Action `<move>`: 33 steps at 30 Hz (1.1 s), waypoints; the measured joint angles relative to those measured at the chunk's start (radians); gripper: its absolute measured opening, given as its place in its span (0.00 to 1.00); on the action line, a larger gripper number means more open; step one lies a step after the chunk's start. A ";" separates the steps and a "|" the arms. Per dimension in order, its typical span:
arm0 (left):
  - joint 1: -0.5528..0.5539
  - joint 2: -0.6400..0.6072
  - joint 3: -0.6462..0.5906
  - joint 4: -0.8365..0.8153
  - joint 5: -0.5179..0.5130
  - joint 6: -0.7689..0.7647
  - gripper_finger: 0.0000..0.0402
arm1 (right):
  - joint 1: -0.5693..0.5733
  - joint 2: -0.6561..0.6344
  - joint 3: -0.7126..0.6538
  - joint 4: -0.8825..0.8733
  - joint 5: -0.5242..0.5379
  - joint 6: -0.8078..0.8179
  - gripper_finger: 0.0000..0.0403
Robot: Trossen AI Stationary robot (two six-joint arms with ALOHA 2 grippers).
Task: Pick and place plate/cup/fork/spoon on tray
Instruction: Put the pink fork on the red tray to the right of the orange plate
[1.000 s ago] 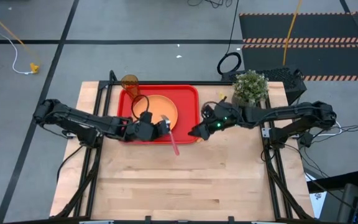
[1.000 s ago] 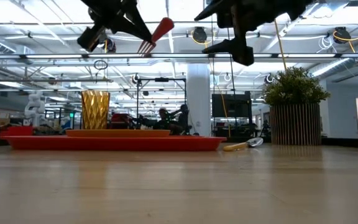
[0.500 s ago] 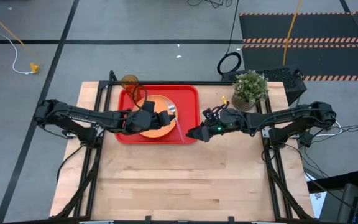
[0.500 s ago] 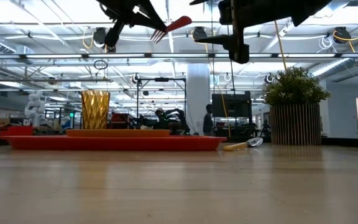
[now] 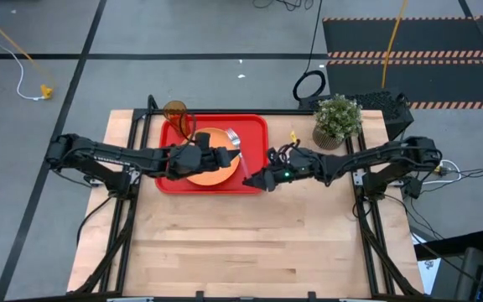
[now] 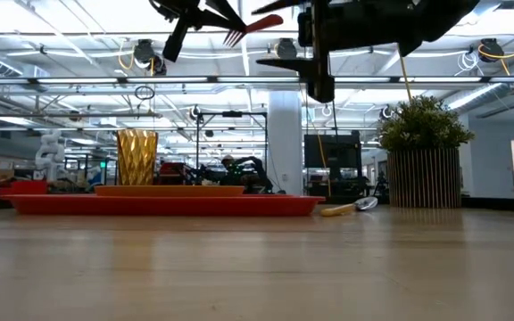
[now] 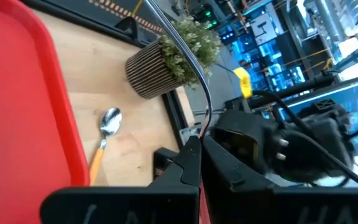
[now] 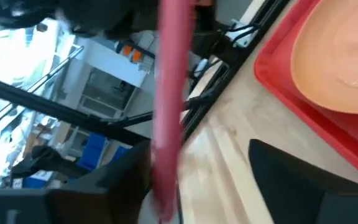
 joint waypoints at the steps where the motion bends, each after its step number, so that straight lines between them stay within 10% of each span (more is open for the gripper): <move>1: 0.000 0.000 0.000 0.008 0.000 0.006 0.00 | -0.005 0.000 0.000 0.003 -0.008 0.000 0.60; 12: 0.000 0.001 0.000 0.074 -0.003 0.090 0.01 | -0.039 -0.012 0.000 0.065 -0.100 -0.044 0.04; 33: 0.020 -0.018 0.000 0.138 0.235 0.189 0.50 | -0.103 -0.124 0.001 0.071 -0.286 0.113 0.03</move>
